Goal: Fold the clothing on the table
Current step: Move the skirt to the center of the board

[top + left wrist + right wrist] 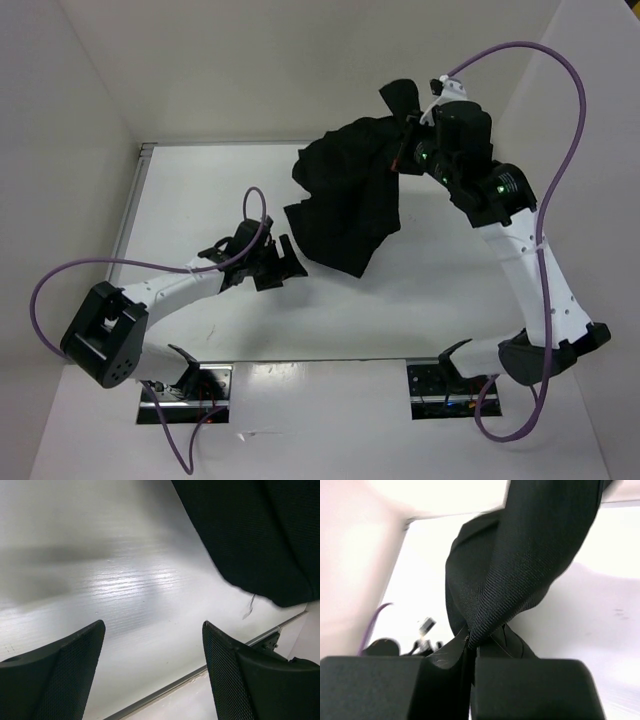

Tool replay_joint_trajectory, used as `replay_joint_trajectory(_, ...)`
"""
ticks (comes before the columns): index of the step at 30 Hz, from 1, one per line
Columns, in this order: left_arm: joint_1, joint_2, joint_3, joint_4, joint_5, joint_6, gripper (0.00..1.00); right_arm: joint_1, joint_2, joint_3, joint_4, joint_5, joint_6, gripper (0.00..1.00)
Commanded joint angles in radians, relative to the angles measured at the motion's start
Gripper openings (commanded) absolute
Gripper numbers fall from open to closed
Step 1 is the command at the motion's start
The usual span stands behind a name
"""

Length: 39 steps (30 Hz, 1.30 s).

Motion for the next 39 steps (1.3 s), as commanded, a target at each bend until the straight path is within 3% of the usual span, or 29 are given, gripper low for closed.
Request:
replay_joint_trajectory(1,-0.005,0.002,0.036,0.022,0.012,0.032,0.86,-0.008,-0.003,0.067,-0.021,0.199,-0.023,0.00)
replay_joint_trajectory(5,-0.005,0.002,0.036,0.031,0.012,0.032,0.86,-0.008,-0.076,0.076,0.060,0.305,-0.014,0.00)
replay_joint_trajectory(10,-0.005,0.002,0.036,0.031,0.012,0.032,0.86,-0.008,-0.069,0.131,0.158,0.240,-0.039,0.00)
replay_joint_trajectory(12,-0.005,0.002,0.036,0.031,0.012,0.032,0.86,-0.008,-0.011,0.172,0.148,0.169,-0.057,0.00)
replay_joint_trajectory(18,-0.005,-0.037,0.027,0.011,-0.006,0.023,0.86,0.081,0.382,0.219,0.126,-0.148,-0.085,0.00)
replay_joint_trajectory(19,-0.005,-0.037,0.027,0.011,-0.006,0.023,0.86,0.093,0.442,0.234,0.108,-0.214,-0.095,0.06)
replay_joint_trajectory(20,-0.005,-0.047,0.027,0.011,-0.006,0.014,0.86,0.116,0.571,0.290,0.059,-0.262,-0.121,0.42)
replay_joint_trajectory(23,-0.005,-0.047,0.018,0.000,-0.015,0.014,0.86,0.138,0.762,0.377,-0.030,-0.386,-0.147,0.56)
replay_joint_trajectory(24,-0.005,-0.057,0.018,-0.009,-0.015,0.014,0.86,0.138,0.763,0.377,-0.030,-0.386,-0.148,0.64)
replay_joint_trajectory(28,-0.005,-0.093,-0.005,-0.018,-0.026,0.003,0.86,0.138,0.599,0.182,0.127,-0.313,-0.138,0.69)
replay_joint_trajectory(31,-0.005,-0.117,-0.005,-0.044,-0.078,0.003,0.86,0.115,0.462,0.041,0.154,-0.207,-0.129,0.71)
replay_joint_trajectory(35,0.039,-0.105,0.108,-0.139,-0.193,0.061,0.84,0.115,0.372,-0.123,0.112,-0.071,-0.109,0.71)
replay_joint_trajectory(39,0.073,-0.024,0.301,-0.210,-0.375,0.166,0.78,0.094,0.338,-0.270,0.112,-0.087,-0.051,0.71)
